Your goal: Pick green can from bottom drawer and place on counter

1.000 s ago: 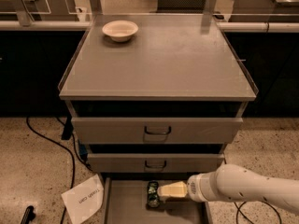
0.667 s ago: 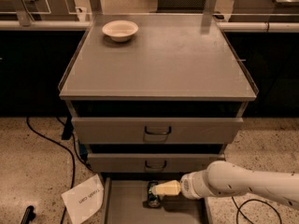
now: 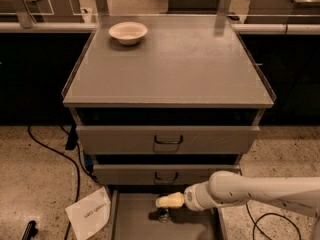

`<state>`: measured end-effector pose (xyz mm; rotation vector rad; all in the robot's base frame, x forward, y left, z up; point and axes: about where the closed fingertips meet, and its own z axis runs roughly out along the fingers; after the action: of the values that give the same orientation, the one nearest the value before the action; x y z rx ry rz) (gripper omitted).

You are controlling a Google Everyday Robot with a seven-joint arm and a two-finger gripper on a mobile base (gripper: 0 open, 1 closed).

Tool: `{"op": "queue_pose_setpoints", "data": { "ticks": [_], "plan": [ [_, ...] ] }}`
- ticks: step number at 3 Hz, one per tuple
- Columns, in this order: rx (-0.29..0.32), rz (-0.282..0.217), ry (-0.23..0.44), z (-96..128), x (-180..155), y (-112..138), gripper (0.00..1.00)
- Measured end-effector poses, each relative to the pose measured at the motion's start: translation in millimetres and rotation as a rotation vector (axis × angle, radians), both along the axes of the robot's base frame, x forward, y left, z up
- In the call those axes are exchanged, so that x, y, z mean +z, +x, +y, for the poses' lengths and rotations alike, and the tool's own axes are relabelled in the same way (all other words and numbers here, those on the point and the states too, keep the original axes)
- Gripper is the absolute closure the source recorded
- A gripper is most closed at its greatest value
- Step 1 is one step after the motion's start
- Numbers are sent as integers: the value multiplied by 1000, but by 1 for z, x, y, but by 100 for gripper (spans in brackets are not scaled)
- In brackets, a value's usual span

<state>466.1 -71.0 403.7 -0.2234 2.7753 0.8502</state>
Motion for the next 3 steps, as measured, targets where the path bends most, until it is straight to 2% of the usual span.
{"op": "queue_pose_setpoints", "data": {
  "ticks": [1, 2, 3],
  "plan": [
    [-53, -1, 1, -1, -8, 0, 0],
    [-99, 8, 24, 7, -37, 14, 0],
    [-109, 16, 34, 19, -71, 28, 0]
  ]
}}
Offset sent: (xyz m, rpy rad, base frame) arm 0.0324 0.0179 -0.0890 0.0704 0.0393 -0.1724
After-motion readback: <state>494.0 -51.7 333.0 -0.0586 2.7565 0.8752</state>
